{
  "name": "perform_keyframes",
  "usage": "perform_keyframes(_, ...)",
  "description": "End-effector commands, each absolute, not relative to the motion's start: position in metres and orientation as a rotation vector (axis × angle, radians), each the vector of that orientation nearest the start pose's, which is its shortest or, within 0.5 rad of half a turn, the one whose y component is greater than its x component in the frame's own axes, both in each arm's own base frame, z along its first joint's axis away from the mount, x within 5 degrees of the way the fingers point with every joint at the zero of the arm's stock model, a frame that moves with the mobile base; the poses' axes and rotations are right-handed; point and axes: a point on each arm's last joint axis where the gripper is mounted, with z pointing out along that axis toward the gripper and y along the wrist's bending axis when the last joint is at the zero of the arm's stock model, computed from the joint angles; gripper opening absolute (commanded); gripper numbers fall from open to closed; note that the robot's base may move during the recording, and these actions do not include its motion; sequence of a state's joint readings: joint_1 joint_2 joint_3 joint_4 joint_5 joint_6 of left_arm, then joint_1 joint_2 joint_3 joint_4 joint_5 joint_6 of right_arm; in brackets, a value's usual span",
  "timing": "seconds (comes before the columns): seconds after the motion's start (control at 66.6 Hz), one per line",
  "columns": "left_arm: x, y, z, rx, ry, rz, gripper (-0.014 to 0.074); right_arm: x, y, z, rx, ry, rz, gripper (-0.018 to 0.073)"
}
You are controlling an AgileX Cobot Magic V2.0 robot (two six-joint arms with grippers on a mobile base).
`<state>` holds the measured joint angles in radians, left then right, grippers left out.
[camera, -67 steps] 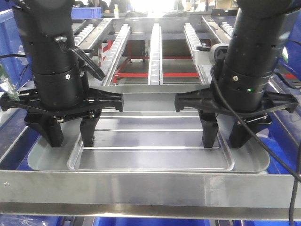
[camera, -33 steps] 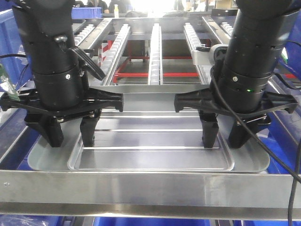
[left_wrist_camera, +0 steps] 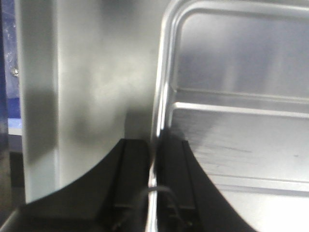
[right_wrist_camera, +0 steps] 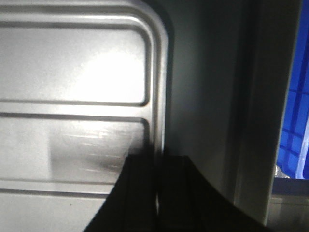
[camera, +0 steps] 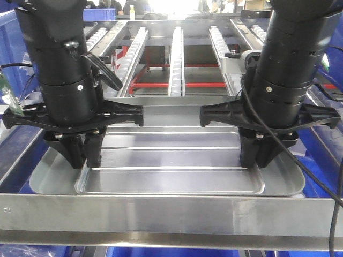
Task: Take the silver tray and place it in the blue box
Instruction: 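Lift the tray with both grippers and pull it toward the robot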
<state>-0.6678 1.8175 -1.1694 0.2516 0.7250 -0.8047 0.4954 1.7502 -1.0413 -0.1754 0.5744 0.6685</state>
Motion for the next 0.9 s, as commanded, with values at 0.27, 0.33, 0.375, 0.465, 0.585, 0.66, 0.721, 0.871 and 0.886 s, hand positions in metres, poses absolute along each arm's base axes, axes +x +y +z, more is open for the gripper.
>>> perform_keyframes(0.27,0.292,-0.211,0.205,0.040,2.746,-0.116,-0.0009,0.307,0.154,0.202,0.054,2.678,0.192,0.0066)
perform_keyframes(0.33,0.293,-0.211,0.206,0.042,2.737,-0.128,-0.0009,0.307,0.154,0.203,0.059,2.676,0.197,0.0066)
perform_keyframes(0.375,0.294,-0.212,0.208,0.041,2.731,-0.134,-0.0009,0.308,0.155,0.207,0.067,2.677,0.200,0.0066)
perform_keyframes(0.465,0.294,-0.212,0.218,0.030,2.725,-0.130,-0.0009,0.308,0.154,0.217,0.081,2.684,0.192,0.0069)
perform_keyframes(0.585,0.289,-0.207,0.240,0.011,2.711,-0.128,-0.0009,0.304,0.151,0.236,0.113,2.681,0.189,0.0069)
perform_keyframes(0.66,0.284,-0.203,0.253,-0.009,2.690,-0.156,-0.0009,0.299,0.149,0.248,0.155,2.661,0.210,0.0069)
perform_keyframes(0.721,0.279,-0.202,0.263,-0.007,2.680,-0.167,-0.0009,0.295,0.147,0.258,0.183,2.642,0.230,0.0069)
perform_keyframes(0.871,0.262,-0.205,0.282,0.028,2.656,-0.199,-0.0009,0.282,0.148,0.268,0.171,2.655,0.224,0.0069)
perform_keyframes(0.886,0.259,-0.206,0.283,0.031,2.655,-0.204,-0.0009,0.279,0.150,0.268,0.161,2.661,0.222,0.0069)
